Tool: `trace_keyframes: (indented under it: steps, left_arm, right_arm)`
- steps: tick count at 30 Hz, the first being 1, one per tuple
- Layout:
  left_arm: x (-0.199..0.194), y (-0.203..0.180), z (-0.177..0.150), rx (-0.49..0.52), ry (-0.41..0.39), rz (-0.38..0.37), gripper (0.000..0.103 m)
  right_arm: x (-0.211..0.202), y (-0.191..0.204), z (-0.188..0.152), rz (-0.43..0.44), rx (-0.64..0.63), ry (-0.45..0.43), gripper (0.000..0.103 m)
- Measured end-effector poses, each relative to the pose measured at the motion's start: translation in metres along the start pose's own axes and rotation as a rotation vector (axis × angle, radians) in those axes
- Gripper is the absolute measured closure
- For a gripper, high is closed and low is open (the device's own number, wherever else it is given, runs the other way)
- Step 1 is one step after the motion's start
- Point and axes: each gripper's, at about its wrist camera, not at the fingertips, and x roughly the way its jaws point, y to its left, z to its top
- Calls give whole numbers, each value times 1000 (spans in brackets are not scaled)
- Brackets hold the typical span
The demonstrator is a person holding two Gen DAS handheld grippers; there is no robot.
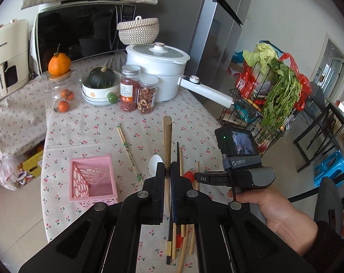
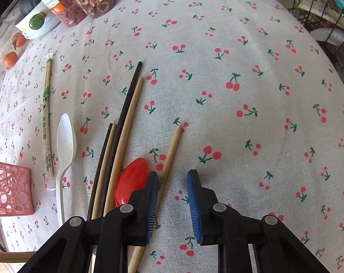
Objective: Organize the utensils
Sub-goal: 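Lift both held chopsticks and carry them over the pink basket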
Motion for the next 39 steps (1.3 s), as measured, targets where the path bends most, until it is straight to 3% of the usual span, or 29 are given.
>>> trace_keyframes:
  steps: [6,13,25,32,39]
  left_arm:
    - [-20,10,-4,-14,-30,-39,99]
    - [-39,16,-12,-12,-62,-42,99]
    - [-75,26,-21,-17,-132,-34,99]
    - [-108,39,-11,-60,-237,-21,99]
    - [-129,56,8,-84,-354,59,99]
  right_arm:
    - [4,22,-6,-113,-126,-23,89]
    - [-8,6,-11,-24,-98,-30,99]
    - [-120,-4,-56,124,-144,-315,99]
    - [-174,-9,-75,214,-160,-472,99]
    - [-211,4,-76,265,-182,-616,99]
